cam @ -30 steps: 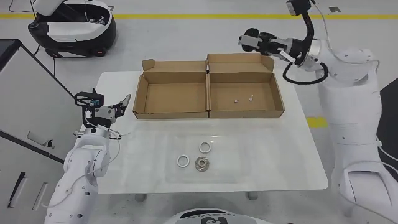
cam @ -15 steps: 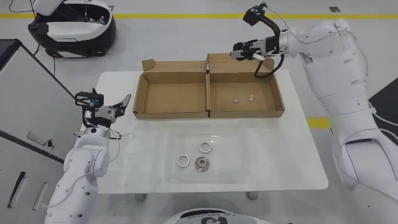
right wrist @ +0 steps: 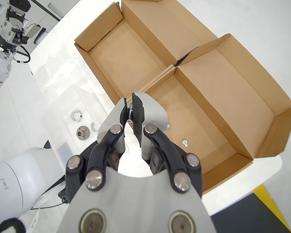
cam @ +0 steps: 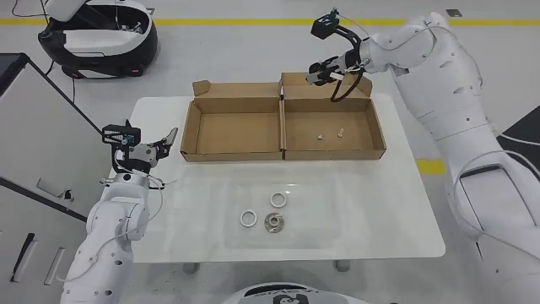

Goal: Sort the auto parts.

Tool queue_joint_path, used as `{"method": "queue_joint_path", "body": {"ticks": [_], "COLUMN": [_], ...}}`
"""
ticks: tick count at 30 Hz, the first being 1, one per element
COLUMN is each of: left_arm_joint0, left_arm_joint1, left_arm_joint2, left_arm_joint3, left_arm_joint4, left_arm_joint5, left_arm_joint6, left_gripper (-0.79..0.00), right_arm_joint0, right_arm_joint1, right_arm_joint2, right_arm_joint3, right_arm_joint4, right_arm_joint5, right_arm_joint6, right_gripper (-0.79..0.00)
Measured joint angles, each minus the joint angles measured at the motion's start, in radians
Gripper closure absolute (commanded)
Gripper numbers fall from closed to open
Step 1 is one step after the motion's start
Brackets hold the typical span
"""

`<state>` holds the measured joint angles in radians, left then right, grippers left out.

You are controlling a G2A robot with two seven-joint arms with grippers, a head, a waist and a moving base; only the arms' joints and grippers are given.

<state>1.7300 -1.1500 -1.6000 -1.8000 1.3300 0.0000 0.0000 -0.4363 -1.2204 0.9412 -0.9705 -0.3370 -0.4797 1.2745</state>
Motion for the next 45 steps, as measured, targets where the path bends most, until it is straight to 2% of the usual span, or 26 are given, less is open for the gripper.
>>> {"method": "queue_joint_path", "body": {"ticks": [11,20,24,33,45], "left_arm_joint0": [0.000,0.000,0.000,0.000,0.000], "left_arm_joint1": [0.000,0.000,0.000,0.000,0.000], "left_arm_joint2": [0.000,0.000,0.000,0.000,0.000], "left_arm_joint3": [0.000,0.000,0.000,0.000,0.000], "left_arm_joint4": [0.000,0.000,0.000,0.000,0.000], "left_arm_joint5": [0.000,0.000,0.000,0.000,0.000], "left_arm_joint6": [0.000,0.000,0.000,0.000,0.000], "left_gripper": [-0.785,-0.785,-0.785,-0.785,-0.785], "right_arm_joint0": [-0.010,-0.031,-0.010,0.052,0.082], "right_arm_joint1": [-0.001,-0.026,-0.056,-0.152,-0.292], "right_arm_joint2": [-0.012,-0.131,-0.205,-0.370,-0.479], "right_arm_joint3": [-0.016,-0.044,-0.013,0.161,0.460], "right_arm_joint4": [-0.018,-0.203,-0.265,-0.351,-0.356], "right_arm_joint5": [0.018,0.273,0.387,0.520,0.506], "right_arm_joint6": [-0.012,-0.029,-0.015,-0.037,-0.153], "right_gripper": [0.000,0.000,0.000,0.000,0.000]}}
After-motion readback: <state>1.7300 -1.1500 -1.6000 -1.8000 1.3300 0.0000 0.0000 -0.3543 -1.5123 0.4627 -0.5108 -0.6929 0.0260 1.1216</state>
